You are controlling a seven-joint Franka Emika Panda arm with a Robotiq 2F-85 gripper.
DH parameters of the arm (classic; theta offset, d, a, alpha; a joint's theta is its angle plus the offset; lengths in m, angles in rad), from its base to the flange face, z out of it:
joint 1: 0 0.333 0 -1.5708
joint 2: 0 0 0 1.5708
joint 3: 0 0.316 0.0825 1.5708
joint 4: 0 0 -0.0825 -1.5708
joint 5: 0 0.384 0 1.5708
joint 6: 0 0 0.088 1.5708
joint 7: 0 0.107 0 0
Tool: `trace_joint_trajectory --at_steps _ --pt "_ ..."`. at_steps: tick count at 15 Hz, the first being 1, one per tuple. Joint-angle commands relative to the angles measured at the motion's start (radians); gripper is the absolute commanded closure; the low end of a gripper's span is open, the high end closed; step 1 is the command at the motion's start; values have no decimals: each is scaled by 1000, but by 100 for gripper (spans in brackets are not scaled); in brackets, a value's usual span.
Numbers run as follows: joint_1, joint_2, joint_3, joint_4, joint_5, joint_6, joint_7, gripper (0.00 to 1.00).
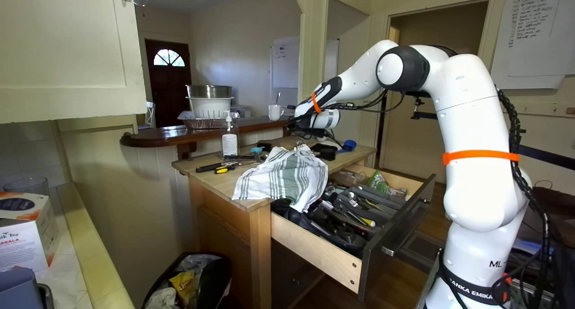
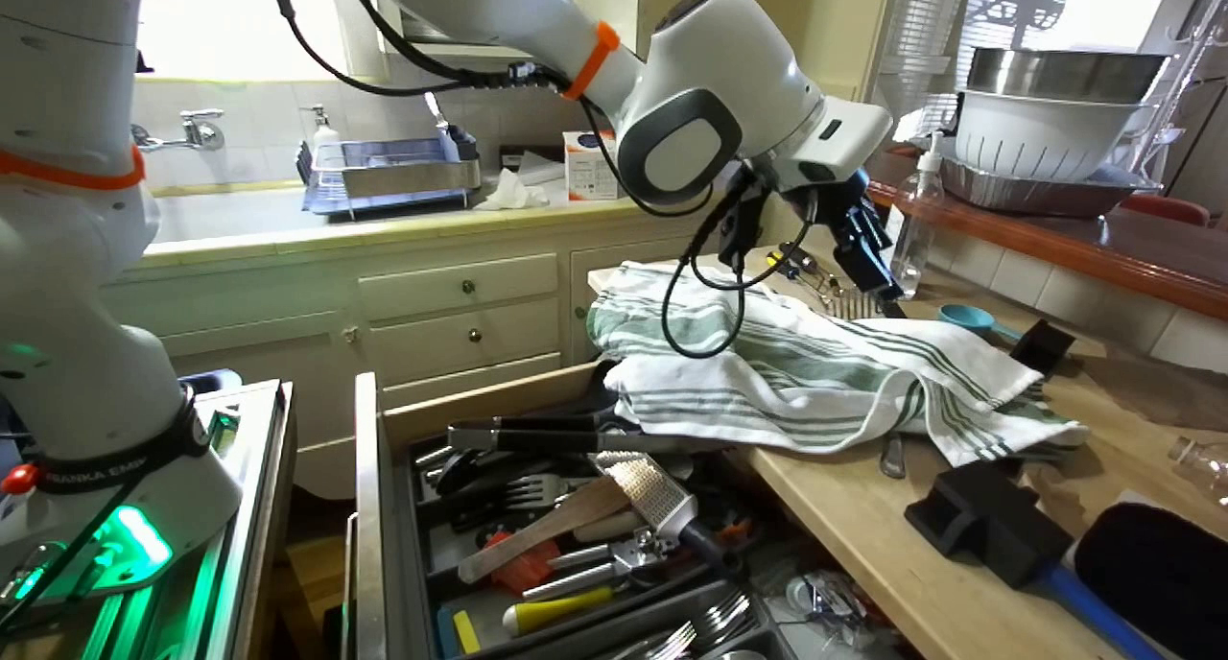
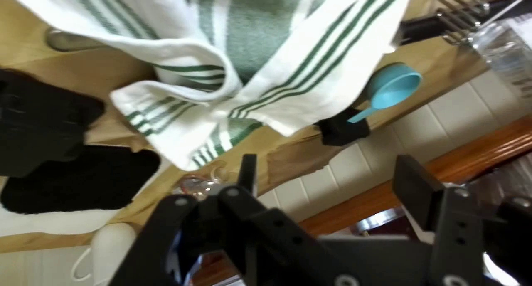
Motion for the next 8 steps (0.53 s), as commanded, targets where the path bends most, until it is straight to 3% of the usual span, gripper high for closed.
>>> trace_joint_trajectory --at_steps 1,2,3,8 --pt "-48 106 87 131 42 25 -36 0" --pt "-50 110 90 151 38 -24 -25 0" --pt "-5 58 48 81 38 -2 -24 0" --pt "-20 100 59 130 40 -3 -25 0"
